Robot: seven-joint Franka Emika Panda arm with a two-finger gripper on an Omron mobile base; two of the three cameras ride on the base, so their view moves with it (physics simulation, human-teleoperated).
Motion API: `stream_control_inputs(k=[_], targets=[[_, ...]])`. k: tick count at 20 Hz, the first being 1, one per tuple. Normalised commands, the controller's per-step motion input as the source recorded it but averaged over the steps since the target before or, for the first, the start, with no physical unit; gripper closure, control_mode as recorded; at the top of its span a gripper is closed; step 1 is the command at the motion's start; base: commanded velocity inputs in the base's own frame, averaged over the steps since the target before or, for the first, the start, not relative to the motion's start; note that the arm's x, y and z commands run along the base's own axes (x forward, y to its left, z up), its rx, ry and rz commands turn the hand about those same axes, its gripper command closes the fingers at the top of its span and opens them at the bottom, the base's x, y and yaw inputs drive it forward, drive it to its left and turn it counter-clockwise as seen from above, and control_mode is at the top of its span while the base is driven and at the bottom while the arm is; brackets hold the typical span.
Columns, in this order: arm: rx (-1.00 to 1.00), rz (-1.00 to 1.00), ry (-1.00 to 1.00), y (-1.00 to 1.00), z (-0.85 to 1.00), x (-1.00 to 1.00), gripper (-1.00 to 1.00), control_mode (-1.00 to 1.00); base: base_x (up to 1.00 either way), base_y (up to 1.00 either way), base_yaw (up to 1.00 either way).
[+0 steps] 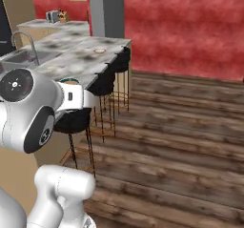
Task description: Pick the cup of tea, navigate to the dining table, and place it on the saucer.
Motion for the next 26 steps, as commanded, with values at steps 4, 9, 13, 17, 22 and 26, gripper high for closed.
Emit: stream_control_inputs(k=[4, 9, 13, 17, 22, 26], targets=[[0.0, 0.0, 0.0, 0.0, 0.0, 0.0, 1.0, 1.0, 0.83, -1.0, 0.48], [0.0, 0.0, 0.0, 0.0, 0.0, 0.0, 1.0, 1.0, 1.0, -1.0, 0.38], [0.0, 0.0, 0.0, 0.0, 0.0, 0.0, 1.0, 1.0, 1.0, -1.0, 0.33], [0.0, 0.0, 0.0, 0.0, 0.0, 0.0, 1.0, 1.0, 1.0, -1.0, 0.35], [0.0, 0.0, 0.0, 0.0, 0.0, 0.0, 1.0, 1.0, 1.0, -1.0, 0.45], [0.0, 0.0, 0.0, 0.0, 0.0, 0.0, 1.0, 1.0, 0.95, -1.0, 0.47]])
